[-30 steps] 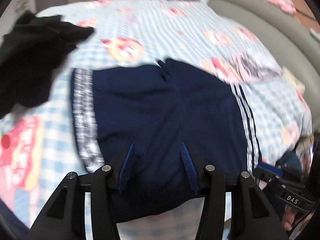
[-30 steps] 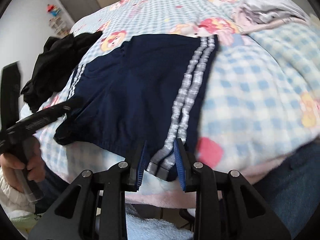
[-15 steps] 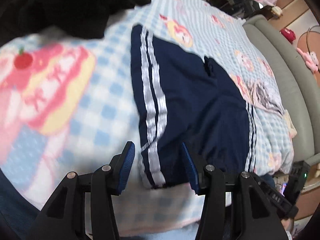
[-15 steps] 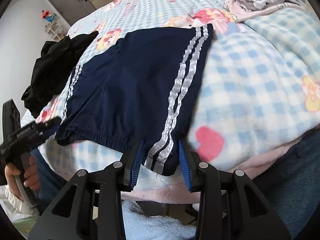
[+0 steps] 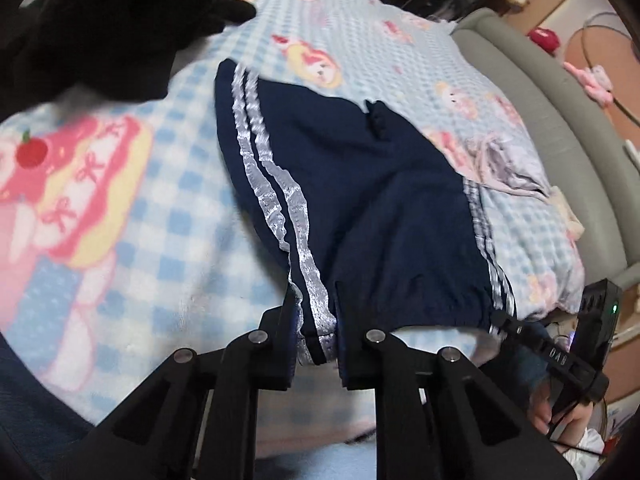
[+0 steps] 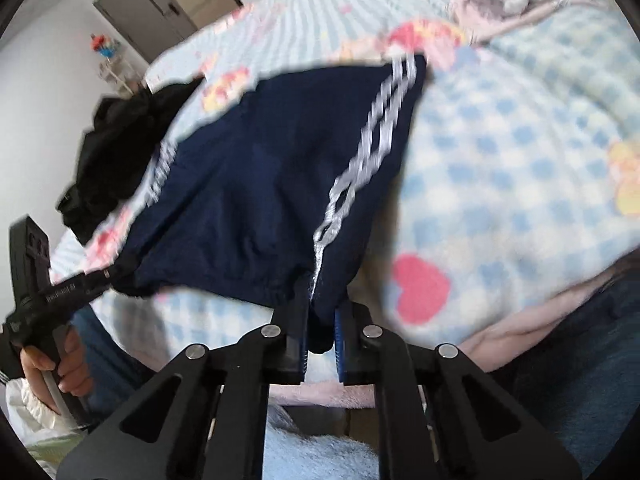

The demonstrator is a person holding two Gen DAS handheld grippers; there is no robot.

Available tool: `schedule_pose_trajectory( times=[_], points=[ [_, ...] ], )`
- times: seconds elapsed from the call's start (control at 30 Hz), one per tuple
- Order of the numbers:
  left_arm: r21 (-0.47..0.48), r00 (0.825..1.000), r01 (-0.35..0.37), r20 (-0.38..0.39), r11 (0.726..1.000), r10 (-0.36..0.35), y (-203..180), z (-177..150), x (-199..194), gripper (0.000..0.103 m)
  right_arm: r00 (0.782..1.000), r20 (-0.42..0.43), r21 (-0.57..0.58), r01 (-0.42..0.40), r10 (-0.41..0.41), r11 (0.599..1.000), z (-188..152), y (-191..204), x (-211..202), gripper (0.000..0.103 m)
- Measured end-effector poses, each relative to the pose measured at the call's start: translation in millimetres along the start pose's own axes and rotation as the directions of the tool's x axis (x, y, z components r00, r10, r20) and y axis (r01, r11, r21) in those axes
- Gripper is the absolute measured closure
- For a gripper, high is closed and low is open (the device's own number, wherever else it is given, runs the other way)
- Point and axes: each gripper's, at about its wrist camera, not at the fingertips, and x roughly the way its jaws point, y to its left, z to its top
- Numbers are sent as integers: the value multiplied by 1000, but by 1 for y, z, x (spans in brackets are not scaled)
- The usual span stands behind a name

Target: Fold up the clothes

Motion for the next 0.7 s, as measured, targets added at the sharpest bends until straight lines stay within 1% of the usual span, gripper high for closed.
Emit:
schedule_pose_trajectory(
  times=[0.1, 0.13, 0.2, 0.27, 0.3, 0.33, 0.37, 0.4, 0.47, 0.5, 0.6, 0.7],
  points=[
    [-9, 999, 17, -27, 1000, -18, 3, -5, -1, 87, 1000, 21, 16, -18, 17, 1000, 1, -1, -16, 95],
    [-10, 999, 23, -40, 1000, -23, 5, -7, 1, 87, 1000, 14, 18, -16, 16, 1000, -2, -2, -17, 95],
    [-19, 996, 8, -83, 1000, -10, 10, -11, 12, 86, 1000, -16, 17, -1, 2, 1000, -10, -5, -13, 95],
    [-49, 993, 9, -113, 999, -15, 16, -11, 20, 82, 998, -65, 37, 15, -13, 999, -18, -12, -2, 95],
    [-64, 992, 11, -126, 998, -19, 19, -11, 23, 75, 995, -95, 61, 19, -13, 998, -20, -18, 5, 93],
    [-74, 993, 19, -111, 997, -27, 22, -8, 21, 72, 995, -96, 67, 18, -12, 998, -20, -19, 6, 92],
    [-82, 996, 28, -88, 996, -35, 25, -5, 16, 67, 996, -85, 65, 16, -10, 998, -18, -19, 3, 88],
    [-90, 997, 37, -65, 995, -43, 28, -1, 12, 64, 997, -73, 64, 13, -9, 998, -17, -18, 1, 82],
    [-103, 998, 36, -39, 994, -40, 37, 9, 7, 63, 999, -35, 53, 10, -8, 999, -11, -17, -9, 75],
    [-109, 999, 34, -27, 993, -37, 41, 14, 5, 63, 1000, -19, 47, 16, -15, 999, -6, -17, -13, 73],
    [-108, 999, 15, -30, 994, -19, 53, 31, 14, 63, 999, -1, 42, 48, -48, 998, 8, -22, -13, 66],
    [-104, 998, 4, -58, 995, -10, 62, 48, 33, 62, 997, -25, 42, 67, -66, 997, 23, -30, 3, 66]
  ],
)
